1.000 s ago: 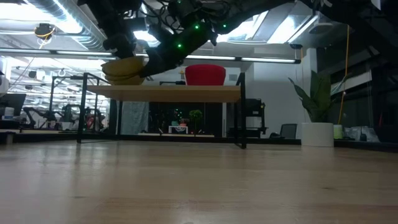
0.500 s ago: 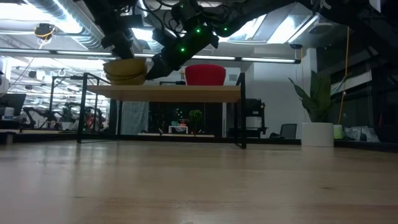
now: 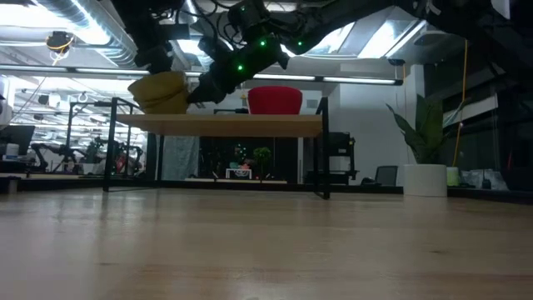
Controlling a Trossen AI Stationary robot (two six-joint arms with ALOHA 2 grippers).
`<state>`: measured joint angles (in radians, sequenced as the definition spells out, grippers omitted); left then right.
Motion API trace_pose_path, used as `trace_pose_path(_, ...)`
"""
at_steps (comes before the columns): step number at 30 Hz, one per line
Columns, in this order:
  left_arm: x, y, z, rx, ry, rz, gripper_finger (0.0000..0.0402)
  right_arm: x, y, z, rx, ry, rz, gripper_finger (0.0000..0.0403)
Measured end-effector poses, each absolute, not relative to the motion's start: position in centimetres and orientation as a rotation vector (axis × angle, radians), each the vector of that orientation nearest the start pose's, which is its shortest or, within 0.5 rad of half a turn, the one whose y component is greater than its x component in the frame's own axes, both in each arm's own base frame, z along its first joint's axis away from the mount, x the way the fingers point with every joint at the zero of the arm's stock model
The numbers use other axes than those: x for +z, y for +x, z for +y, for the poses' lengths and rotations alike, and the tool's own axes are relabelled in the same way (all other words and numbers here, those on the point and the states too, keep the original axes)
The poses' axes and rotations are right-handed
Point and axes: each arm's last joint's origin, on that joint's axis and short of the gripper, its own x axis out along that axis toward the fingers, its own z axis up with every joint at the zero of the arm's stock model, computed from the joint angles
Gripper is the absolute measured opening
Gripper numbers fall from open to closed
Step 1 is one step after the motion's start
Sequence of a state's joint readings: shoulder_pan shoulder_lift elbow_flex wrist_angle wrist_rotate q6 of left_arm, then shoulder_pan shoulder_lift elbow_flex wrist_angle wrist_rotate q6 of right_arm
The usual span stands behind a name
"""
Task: Pick & Place Mini bowls
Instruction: Adjust the white patterned bowls on the shelf
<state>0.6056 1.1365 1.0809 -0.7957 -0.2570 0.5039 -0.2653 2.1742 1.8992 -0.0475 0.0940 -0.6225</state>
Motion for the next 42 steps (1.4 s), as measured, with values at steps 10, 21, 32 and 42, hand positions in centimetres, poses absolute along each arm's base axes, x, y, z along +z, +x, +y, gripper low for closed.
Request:
trace_pose_path(10,31.7,17.7,13.1,0.576,0.256,1.027,0.0003,28.3,49.5,-13.9,-0.307,-0.603,0.429,0.0195)
trace_pose_path(21,31.7,17.7,13.1,0.578,0.245,1.023,0.0002,28.2,49.6,-13.4,-0.303,-0.56,0.43,0.0197)
trace_pose_path(32,31.7,17.7,13.1,0.58,0.243,1.022,0.0003,27.6,49.2,-13.8,-0.285,-0.469,0.479,0.0318)
trace_pose_path(42,31.7,17.7,13.0,0.581,0.218,1.011,0.0002,26.9,49.8,-14.6,-0.262,-0.59,0.439,0.0388)
